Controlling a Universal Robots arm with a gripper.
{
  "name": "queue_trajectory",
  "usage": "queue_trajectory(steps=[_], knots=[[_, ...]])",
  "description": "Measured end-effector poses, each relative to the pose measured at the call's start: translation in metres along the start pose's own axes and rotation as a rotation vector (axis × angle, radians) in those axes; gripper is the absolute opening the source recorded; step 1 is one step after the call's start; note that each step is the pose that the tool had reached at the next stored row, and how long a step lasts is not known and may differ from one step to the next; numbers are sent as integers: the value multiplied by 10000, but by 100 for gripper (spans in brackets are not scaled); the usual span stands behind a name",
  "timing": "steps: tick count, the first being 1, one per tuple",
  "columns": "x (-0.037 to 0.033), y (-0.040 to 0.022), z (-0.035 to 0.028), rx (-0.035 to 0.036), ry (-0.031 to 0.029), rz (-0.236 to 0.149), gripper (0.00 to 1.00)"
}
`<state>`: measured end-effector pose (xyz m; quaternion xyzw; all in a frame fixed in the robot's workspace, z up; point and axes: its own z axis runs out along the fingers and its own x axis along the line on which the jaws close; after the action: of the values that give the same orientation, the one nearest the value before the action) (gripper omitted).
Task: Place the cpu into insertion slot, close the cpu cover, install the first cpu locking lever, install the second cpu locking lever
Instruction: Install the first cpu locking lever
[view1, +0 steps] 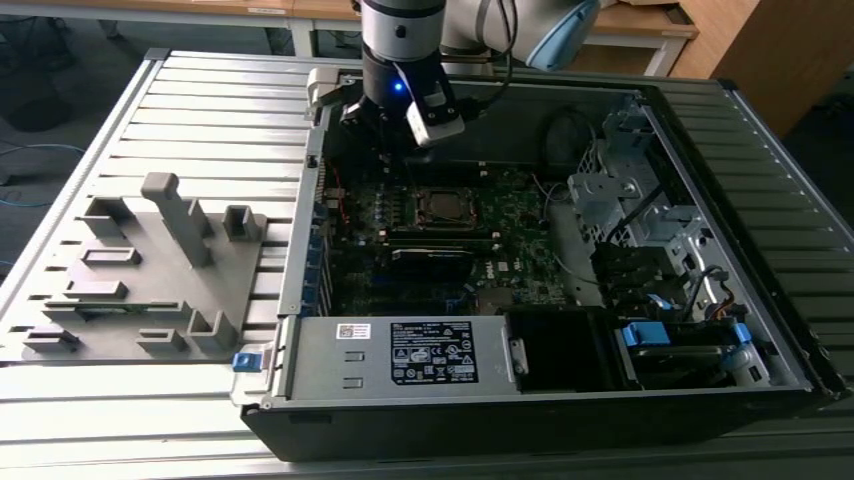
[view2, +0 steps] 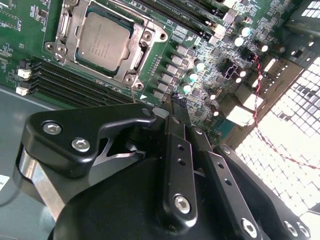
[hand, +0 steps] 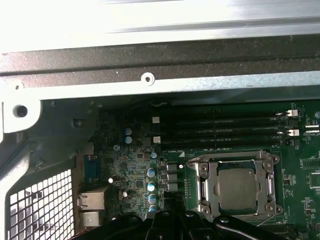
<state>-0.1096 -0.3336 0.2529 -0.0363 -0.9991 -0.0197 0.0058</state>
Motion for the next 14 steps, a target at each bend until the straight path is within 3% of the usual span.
queue_trajectory(steps=[14], knots=[[0, -1, 23, 6, 0, 0, 11]])
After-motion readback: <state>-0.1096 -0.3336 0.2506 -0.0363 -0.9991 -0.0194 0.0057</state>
